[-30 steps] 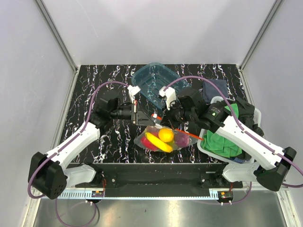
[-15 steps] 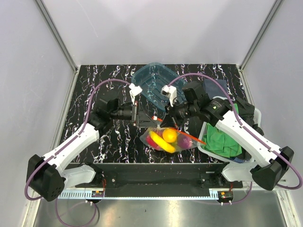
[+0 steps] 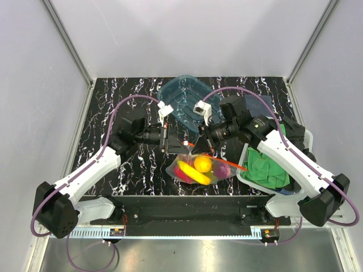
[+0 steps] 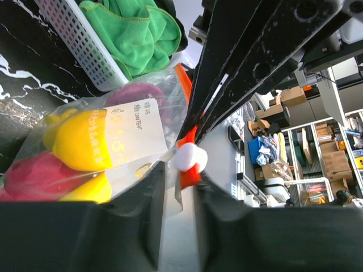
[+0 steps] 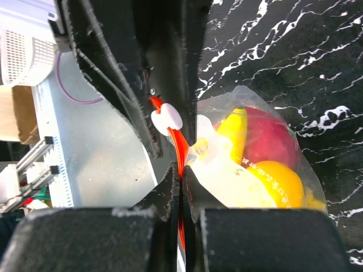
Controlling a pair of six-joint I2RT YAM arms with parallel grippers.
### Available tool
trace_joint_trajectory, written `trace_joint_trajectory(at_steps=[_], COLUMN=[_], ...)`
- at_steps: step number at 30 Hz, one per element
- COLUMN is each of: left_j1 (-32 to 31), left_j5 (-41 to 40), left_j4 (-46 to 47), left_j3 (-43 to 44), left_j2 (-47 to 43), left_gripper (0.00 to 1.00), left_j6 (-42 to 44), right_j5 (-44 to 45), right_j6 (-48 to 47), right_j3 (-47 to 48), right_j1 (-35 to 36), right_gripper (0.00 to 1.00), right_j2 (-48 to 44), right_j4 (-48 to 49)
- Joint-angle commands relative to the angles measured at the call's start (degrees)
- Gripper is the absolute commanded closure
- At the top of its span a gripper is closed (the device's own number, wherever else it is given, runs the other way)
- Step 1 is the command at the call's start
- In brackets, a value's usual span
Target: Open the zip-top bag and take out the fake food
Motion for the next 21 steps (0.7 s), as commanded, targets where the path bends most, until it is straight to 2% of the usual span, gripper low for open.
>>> trace_joint_trajectory(at_steps=[1, 3, 4, 5, 9, 12, 13, 14, 16, 19, 20, 21], left_j1=[-0.4, -0.4, -0.4, -0.4, -0.31, -0.31, -0.31, -0.31, -0.31, -0.31, -0.31, -0.31], left_j5=[0.84, 0.84, 0.93, 1.19, 1.02, 1.19, 1.37, 1.37, 0.41, 0.14, 0.4, 0.67], left_j4=[-0.12, -0.12, -0.12, -0.03, -0.56, -0.56, -0.56, -0.56, -2.57, -2.4, -2.32, -2.31], left_j3=[2.65, 2.56, 2.56, 2.65, 2.91, 3.09, 3.26, 3.35, 3.88, 3.88, 3.97, 3.88], left_j2=[-1.18, -1.18, -1.09, -1.09, -1.44, -1.62, -1.7, -1.7, -2.05, -1.88, -1.7, -1.62], left_gripper=[0.6, 0.59, 0.62, 0.76, 1.0, 0.99, 0.95, 0.85, 0.73, 0.61, 0.63, 0.71], left_j6=[2.17, 2.44, 2.53, 2.61, 3.58, 3.41, 3.41, 3.41, 4.2, 4.11, 4.11, 4.11], right_j5=[-5.94, -6.38, -6.47, -6.47, -6.83, -6.91, -7.26, -7.53, -8.14, -8.93, -9.11, -9.11], right_j6=[2.78, 3.3, 3.4, 3.48, 4.36, 4.28, 4.36, 4.36, 4.71, 5.06, 5.15, 5.24], right_j3=[2.74, 2.65, 2.39, 2.3, 1.42, 0.81, 0.72, 0.55, 0.54, 0.37, 0.28, 0.19], right_j1=[-0.64, -0.73, -0.73, -0.73, -1.34, -1.78, -1.87, -1.96, -1.96, -1.96, -1.96, -1.96], right_gripper=[1.0, 1.0, 1.0, 1.0, 1.0, 1.0, 1.0, 1.0, 1.0, 1.0, 1.0, 1.0], right_j2=[-0.45, -0.19, -0.19, -0.27, -0.8, -0.98, -0.89, -0.8, -0.63, -0.28, -0.1, -0.1], right_j4=[6.0, 6.44, 6.53, 6.79, 7.59, 7.59, 7.59, 7.59, 7.59, 7.94, 8.03, 8.29])
